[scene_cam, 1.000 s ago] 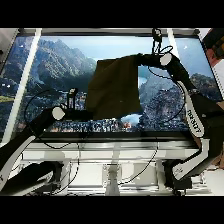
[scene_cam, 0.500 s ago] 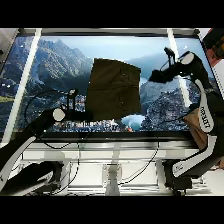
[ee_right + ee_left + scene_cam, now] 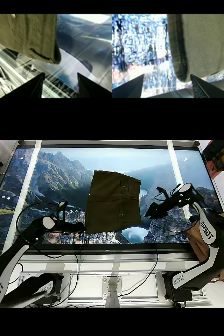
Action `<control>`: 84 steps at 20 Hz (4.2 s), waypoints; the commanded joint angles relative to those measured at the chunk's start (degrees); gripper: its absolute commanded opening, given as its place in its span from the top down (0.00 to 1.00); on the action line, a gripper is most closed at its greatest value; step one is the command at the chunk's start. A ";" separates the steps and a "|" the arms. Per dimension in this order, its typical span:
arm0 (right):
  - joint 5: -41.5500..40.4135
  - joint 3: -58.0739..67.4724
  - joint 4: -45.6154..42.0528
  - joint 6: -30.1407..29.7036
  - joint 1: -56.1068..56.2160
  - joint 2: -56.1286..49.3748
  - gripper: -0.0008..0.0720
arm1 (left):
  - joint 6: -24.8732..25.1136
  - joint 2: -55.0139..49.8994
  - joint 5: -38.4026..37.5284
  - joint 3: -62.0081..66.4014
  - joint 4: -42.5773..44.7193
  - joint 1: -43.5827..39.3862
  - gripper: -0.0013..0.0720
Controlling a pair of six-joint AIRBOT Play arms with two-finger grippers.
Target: Fold the clothes and pants, and hang the long-sleeved shirts on hangers.
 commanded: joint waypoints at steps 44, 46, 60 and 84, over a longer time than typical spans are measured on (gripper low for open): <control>-10.51 -6.51 19.41 12.87 13.31 67.41 0.95 | 16.11 39.50 -19.78 32.87 -26.27 11.41 0.95; -13.68 -6.54 17.62 15.91 14.82 71.47 0.95 | 9.62 47.36 -11.87 32.87 -18.69 11.50 0.96; -48.89 -26.25 11.98 21.07 14.93 46.45 0.95 | 12.70 19.17 3.87 7.61 -27.47 11.91 0.95; -10.97 -24.52 -11.82 17.07 14.91 37.79 0.30 | 4.55 0.07 -28.39 7.41 -3.08 4.09 0.13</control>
